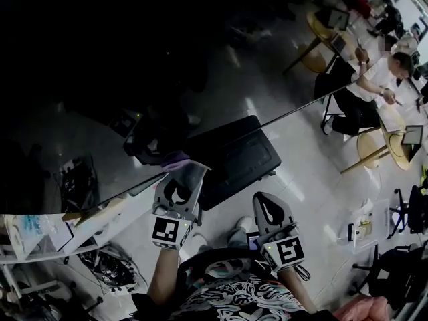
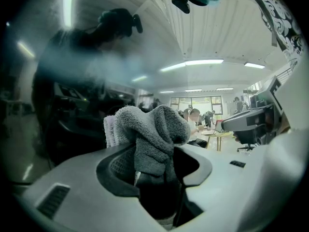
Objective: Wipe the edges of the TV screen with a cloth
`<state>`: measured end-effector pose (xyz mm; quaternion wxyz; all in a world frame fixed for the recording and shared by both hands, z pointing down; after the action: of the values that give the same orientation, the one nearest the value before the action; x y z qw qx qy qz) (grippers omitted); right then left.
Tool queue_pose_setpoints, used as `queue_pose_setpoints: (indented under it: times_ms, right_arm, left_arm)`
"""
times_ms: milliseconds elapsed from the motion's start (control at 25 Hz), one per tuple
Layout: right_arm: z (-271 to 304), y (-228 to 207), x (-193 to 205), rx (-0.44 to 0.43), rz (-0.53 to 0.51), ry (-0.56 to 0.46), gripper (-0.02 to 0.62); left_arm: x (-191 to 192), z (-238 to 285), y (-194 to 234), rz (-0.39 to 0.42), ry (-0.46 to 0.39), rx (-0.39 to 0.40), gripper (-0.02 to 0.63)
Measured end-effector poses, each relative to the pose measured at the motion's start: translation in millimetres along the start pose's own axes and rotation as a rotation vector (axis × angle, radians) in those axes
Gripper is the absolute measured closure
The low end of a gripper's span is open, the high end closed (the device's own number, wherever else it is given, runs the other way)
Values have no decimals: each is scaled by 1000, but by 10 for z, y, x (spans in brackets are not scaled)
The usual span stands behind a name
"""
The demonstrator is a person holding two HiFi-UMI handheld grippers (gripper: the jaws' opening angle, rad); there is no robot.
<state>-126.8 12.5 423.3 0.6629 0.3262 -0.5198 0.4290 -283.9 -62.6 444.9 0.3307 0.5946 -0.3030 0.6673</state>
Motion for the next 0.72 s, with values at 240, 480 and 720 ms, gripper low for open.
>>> queue_pose_setpoints:
  times_ms: [240,480,720]
  right_arm:
    - [-15,-259,0,34,27,-35,565]
    - [9,-449,-101,53,30,-79,565]
    - [-24,-611,-90,71,35,-77,565]
  left_arm:
    - [-14,150,-117,3,11,17,408]
    - [-52,317,-219,7,-10,38,408]
    - [-30,458,-326,16,10,60,408]
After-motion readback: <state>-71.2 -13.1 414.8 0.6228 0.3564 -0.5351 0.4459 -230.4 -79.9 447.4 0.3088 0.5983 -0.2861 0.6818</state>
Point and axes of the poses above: the fingertips, and each gripper's own axes: z forward along the fingers, y to its left, x out of its underside, the point moved 1 cm from there along -z, backward along the fingers, and after that the axes turned 2 degrees about -y, right-handed, at the moved point
